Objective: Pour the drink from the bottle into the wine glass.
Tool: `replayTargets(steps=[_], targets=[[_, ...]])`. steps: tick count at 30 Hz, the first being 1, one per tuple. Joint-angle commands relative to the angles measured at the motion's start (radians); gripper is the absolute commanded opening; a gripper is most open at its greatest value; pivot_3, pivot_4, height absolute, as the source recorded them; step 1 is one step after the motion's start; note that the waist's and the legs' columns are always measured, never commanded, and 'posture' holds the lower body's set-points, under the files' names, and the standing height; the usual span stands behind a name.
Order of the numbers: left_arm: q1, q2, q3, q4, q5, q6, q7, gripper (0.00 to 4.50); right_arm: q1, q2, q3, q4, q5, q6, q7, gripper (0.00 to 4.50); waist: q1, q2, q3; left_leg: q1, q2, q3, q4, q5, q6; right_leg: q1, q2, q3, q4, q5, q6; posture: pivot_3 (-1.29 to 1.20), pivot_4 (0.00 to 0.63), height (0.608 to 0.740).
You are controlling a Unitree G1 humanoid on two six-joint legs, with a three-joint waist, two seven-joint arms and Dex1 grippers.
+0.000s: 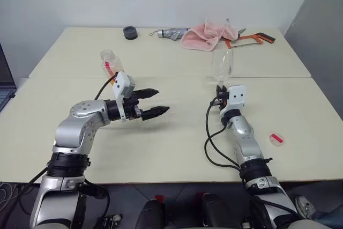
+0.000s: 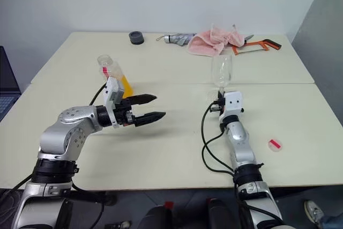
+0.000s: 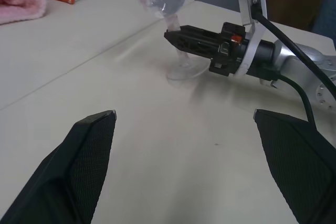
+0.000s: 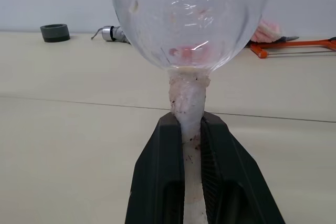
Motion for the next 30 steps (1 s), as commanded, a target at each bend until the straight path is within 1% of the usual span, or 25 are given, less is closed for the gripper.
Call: replayTargets(steps=[1,3,7,10,14,20,25,30], targets=[[0.011,0.05,-0.01,-0.074,-0.043,0.029,-0.077,4.5,0.097,-0.004,0.021,-0.042,0.009,0.039,0.047,0.13,0.0,0.0,0.0,0.0,0.0,0.0,0.0,0.0,0.0,0.0,0.0,0.0,0.0,0.0,0.0,0.0,0.15,0.74],[0.025,0.072,-0.014,-0.086,-0.05,0.04,-0.106,4.5,0.154,-0.011,0.024,-0.088,0.011,0.06,0.059,0.13,0.0,-0.001,-0.001,0.0,0.0,0.0,-0.001,0.0,0.0,0.0,0.0,0.0,0.0,-0.001,-0.001,0.0,0.15,0.74],[0.022,0.084,-0.016,-0.075,-0.042,0.028,-0.112,4.5,0.232,-0.024,0.037,-0.149,0.004,0.089,0.082,0.13,0.001,-0.003,-0.002,0.002,0.0,0.0,-0.001,0.0,0.0,0.002,0.0,0.0,0.0,-0.001,-0.001,0.0,0.15,0.74],[0.006,0.075,-0.014,-0.061,-0.038,0.025,-0.102,4.5,0.243,-0.034,0.046,-0.167,-0.008,0.091,0.089,0.13,0.004,-0.005,-0.004,0.004,0.0,0.0,-0.001,0.0,0.0,0.003,0.001,0.0,0.0,-0.001,-0.001,0.0,0.15,0.74],[-0.009,0.065,-0.008,-0.046,-0.036,0.017,-0.085,4.5,0.189,-0.036,0.052,-0.173,-0.007,0.067,0.099,0.13,0.002,-0.005,-0.004,0.004,0.0,0.0,-0.001,0.0,0.0,0.003,0.002,0.0,0.0,-0.001,-0.001,0.0,0.15,0.74],[-0.014,0.07,0.017,-0.04,-0.035,0.003,-0.056,4.5,0.094,-0.014,0.084,-0.176,0.018,0.015,0.179,0.13,-0.009,-0.004,-0.003,0.004,0.002,0.0,-0.002,0.0,0.0,0.001,0.005,0.001,0.0,-0.001,-0.001,0.0,0.15,0.74],[-0.012,0.081,0.038,-0.045,-0.034,0.001,-0.031,4.5,-0.009,0.031,0.097,-0.063,0.017,-0.032,0.213,0.13,-0.02,-0.004,-0.002,0.003,0.003,0.0,-0.002,0.0,0.0,0.0,0.006,0.0,0.001,-0.001,-0.002,0.0,0.15,0.74],[0.001,0.1,0.068,-0.07,-0.045,0.017,-0.01,4.5,-0.119,0.077,0.103,0.125,0.01,-0.09,0.238,0.13,-0.022,-0.004,-0.002,0.002,0.001,-0.001,-0.002,0.0,0.0,0.0,0.003,0.0,0.0,-0.001,-0.002,0.0,0.15,0.74]])
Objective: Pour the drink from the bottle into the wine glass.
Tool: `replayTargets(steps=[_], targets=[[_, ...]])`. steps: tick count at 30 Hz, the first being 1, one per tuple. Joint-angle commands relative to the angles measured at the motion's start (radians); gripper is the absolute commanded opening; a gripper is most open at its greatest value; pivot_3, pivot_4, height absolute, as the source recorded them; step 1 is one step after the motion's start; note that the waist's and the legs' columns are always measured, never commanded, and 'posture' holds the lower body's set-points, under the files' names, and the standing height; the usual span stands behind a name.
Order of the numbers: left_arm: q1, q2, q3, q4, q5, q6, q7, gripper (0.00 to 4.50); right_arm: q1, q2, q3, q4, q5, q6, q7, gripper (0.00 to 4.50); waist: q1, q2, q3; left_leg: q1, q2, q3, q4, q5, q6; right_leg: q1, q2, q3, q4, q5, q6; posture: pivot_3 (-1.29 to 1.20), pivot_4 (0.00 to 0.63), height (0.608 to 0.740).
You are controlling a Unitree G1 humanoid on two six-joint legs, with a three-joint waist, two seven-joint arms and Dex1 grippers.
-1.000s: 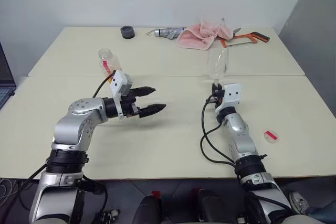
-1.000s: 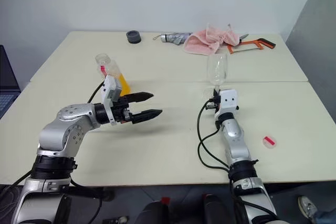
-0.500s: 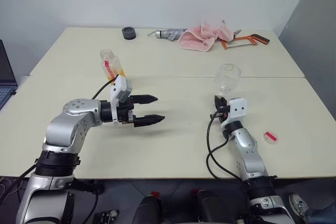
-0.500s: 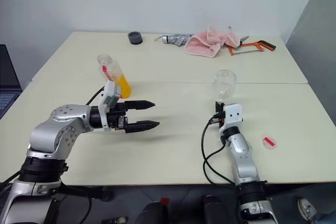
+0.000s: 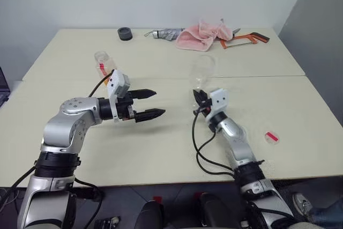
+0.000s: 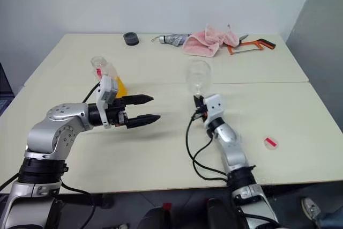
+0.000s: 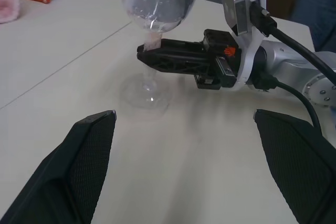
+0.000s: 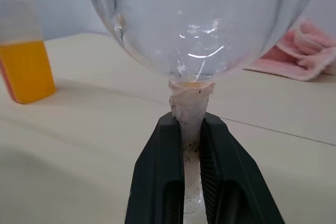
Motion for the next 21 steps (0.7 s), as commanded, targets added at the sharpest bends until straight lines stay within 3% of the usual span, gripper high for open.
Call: replayTargets(steps=[1,13,21], targets=[[0.005,0.028,0.053,-0.044,-0.016,-0.004,0.018,4.5,-0.055,0.02,0.002,0.087,0.007,-0.059,0.031,0.13,0.0,0.0,0.0,0.0,0.0,0.0,0.0,0.0,0.0,0.0,-0.001,0.0,0.0,0.0,0.0,0.0,0.15,0.74],[0.044,0.069,0.094,-0.077,-0.006,-0.017,0.065,4.5,-0.051,0.035,0.009,0.181,0.02,-0.081,0.136,0.13,-0.002,0.0,0.0,0.0,0.0,-0.001,0.0,0.0,0.0,0.0,-0.003,-0.001,0.0,0.0,0.0,0.0,0.15,0.74],[0.027,0.055,0.089,-0.084,-0.015,-0.02,0.081,4.5,-0.04,0.033,0.005,0.165,0.02,-0.076,0.147,2.83,-0.001,0.0,0.0,0.0,0.0,0.0,0.0,0.0,0.0,0.0,-0.003,0.0,0.0,0.0,0.0,0.0,0.15,0.74]])
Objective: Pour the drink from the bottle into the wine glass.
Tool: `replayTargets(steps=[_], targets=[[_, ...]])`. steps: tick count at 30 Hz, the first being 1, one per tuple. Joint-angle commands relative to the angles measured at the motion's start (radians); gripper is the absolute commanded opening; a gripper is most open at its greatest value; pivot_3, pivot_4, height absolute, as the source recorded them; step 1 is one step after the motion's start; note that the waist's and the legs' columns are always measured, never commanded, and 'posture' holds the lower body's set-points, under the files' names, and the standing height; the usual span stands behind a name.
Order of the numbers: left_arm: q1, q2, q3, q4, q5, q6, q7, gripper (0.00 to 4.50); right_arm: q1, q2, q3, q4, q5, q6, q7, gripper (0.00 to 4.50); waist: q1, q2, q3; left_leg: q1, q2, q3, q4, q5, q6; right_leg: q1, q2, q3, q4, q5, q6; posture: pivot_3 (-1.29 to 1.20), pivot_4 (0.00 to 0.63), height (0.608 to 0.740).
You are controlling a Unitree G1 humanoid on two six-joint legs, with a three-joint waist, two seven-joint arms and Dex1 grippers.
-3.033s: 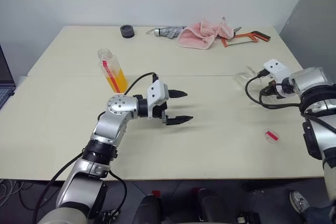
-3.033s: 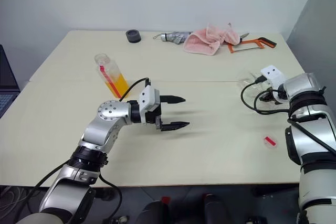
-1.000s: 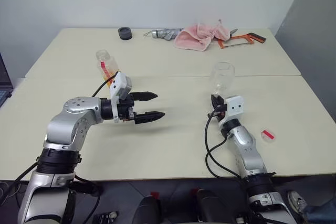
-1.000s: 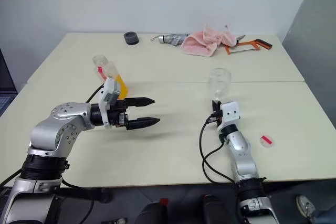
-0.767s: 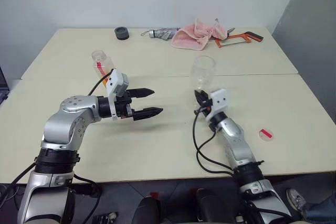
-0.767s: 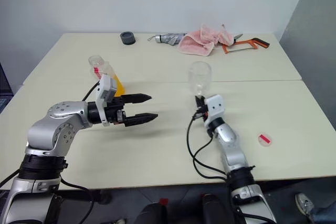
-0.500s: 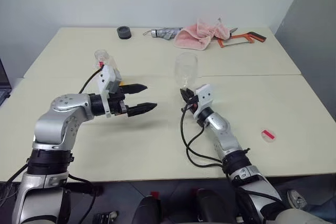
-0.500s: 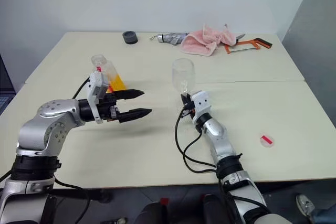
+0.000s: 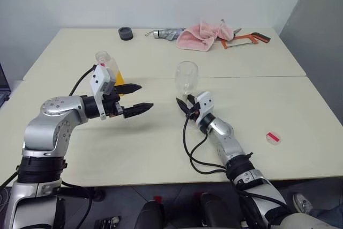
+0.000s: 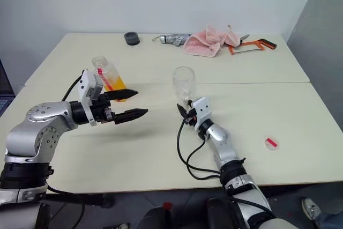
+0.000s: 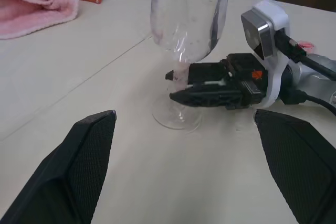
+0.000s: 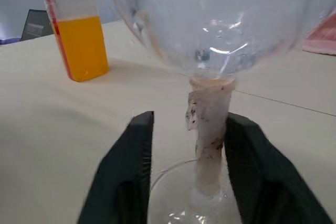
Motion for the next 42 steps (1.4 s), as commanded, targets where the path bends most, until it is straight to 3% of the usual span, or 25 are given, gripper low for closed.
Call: replayTargets(steps=[1,5,11,15,19,22,24,29,42], targets=[[-0.015,-0.009,0.021,-0.038,-0.015,-0.025,0.011,4.5,0.005,0.003,-0.005,-0.025,0.009,-0.002,0.004,3.19,0.0,0.0,0.0,0.0,0.0,0.0,0.0,0.0,0.0,0.0,0.0,0.0,0.0,0.0,0.0,0.0,0.15,0.74],[-0.022,-0.033,0.031,-0.047,-0.021,-0.049,0.024,4.5,0.036,-0.009,-0.003,-0.063,0.006,0.017,0.002,4.48,0.001,0.0,0.0,0.0,0.0,0.0,0.0,0.0,0.0,0.0,0.0,0.0,0.0,0.0,0.0,0.0,0.15,0.74],[0.016,-0.046,0.05,-0.086,-0.031,-0.058,0.047,4.5,0.164,-0.074,0.002,-0.238,0.022,0.1,0.039,4.48,0.003,0.0,0.0,-0.001,0.0,0.0,0.0,0.0,0.0,0.0,0.0,0.0,0.0,0.0,0.0,0.0,0.15,0.74],[0.091,-0.077,0.075,-0.047,0.015,-0.084,0.131,4.5,0.311,-0.18,0.038,-0.453,0.01,0.181,0.104,4.48,0.007,0.0,0.0,-0.001,0.0,-0.001,0.0,0.0,0.0,0.0,-0.001,0.0,-0.001,-0.001,0.001,0.0,0.15,0.74],[0.16,-0.145,0.081,0.056,0.139,-0.183,0.316,4.5,0.433,-0.294,0.086,-0.686,0.039,0.309,0.197,4.48,0.023,0.0,0.0,0.0,0.0,0.0,0.0,0.0,0.0,0.001,-0.002,0.001,-0.001,-0.001,0.002,0.0,0.15,0.74],[0.15,-0.245,0.113,0.192,0.272,-0.281,0.607,4.5,0.489,-0.35,0.096,-0.845,0.066,0.402,0.214,4.48,0.03,0.0,0.0,0.0,-0.001,-0.001,0.001,0.0,0.0,0.001,-0.001,0.0,-0.001,-0.001,0.002,0.0,0.15,0.74],[0.141,-0.284,0.119,0.239,0.317,-0.321,0.698,4.5,0.503,-0.367,0.096,-0.906,0.076,0.45,0.214,4.48,0.033,-0.002,0.0,0.0,0.0,-0.001,0.001,0.0,0.0,0.001,-0.002,0.0,-0.001,-0.001,0.002,0.0,0.15,0.74],[0.07,-0.337,0.091,0.318,0.346,-0.354,0.746,4.5,0.518,-0.401,0.105,-1.023,0.096,0.53,0.215,4.48,0.048,-0.004,0.0,-0.001,-0.001,-0.002,0.002,0.0,0.0,0.001,-0.001,-0.001,-0.001,0.0,0.002,0.0,0.15,0.74],[-0.188,-0.324,0.083,0.637,0.369,-0.479,0.72,4.5,0.477,-0.4,0.122,-1.083,0.095,0.578,0.195,4.48,0.051,-0.005,0.0,-0.002,-0.003,-0.001,0.002,0.0,0.0,0.001,0.0,-0.002,-0.002,0.0,0.002,0.0,0.15,0.74]])
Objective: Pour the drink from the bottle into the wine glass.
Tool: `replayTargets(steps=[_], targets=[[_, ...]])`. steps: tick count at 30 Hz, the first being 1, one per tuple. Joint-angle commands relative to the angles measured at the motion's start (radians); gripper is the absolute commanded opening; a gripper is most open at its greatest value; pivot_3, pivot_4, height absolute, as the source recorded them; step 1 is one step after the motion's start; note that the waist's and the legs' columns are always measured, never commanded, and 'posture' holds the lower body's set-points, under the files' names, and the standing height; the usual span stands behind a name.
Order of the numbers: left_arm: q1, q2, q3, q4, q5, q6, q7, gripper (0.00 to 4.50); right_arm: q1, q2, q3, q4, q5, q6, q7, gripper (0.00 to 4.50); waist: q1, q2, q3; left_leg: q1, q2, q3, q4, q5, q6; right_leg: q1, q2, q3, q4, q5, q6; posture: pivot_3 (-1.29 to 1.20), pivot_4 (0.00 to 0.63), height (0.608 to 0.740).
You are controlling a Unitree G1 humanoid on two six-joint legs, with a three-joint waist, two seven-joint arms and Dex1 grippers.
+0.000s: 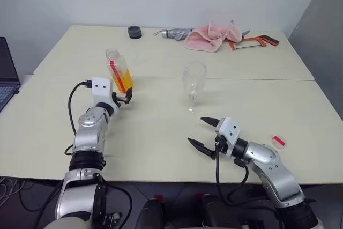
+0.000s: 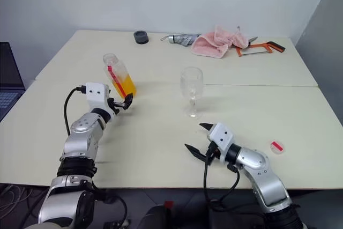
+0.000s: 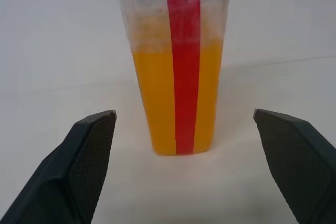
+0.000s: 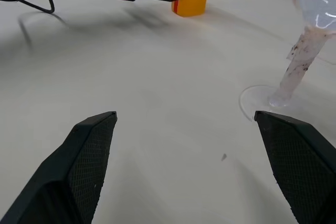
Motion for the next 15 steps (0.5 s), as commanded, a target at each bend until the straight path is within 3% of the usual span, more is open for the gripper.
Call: replayTargets(steps=[1,6,15], targets=[[-0.057,0.018,0.004,0.049,0.005,-0.05,-0.012,4.5,-0.02,0.009,-0.001,-0.05,0.02,0.002,-0.008,4.48,0.0,0.0,0.0,0.0,0.0,0.0,0.0,0.0,0.0,0.0,0.0,0.0,0.0,0.0,0.0,0.0,0.15,0.74],[-0.157,0.031,-0.002,0.193,0.021,-0.107,-0.033,4.5,-0.034,0.026,0.0,-0.055,0.035,0.005,-0.003,4.48,0.0,-0.001,0.0,0.0,0.0,0.0,0.0,0.0,0.0,0.0,0.0,-0.001,0.0,0.0,0.0,0.0,0.15,0.74],[-0.247,0.039,-0.011,0.348,0.045,-0.192,-0.048,4.5,-0.078,0.039,-0.029,-0.138,0.208,0.095,0.031,4.48,-0.001,-0.001,0.0,-0.001,0.0,-0.001,0.0,0.0,0.0,0.0,0.0,-0.002,0.0,0.0,0.0,0.0,0.15,0.74]])
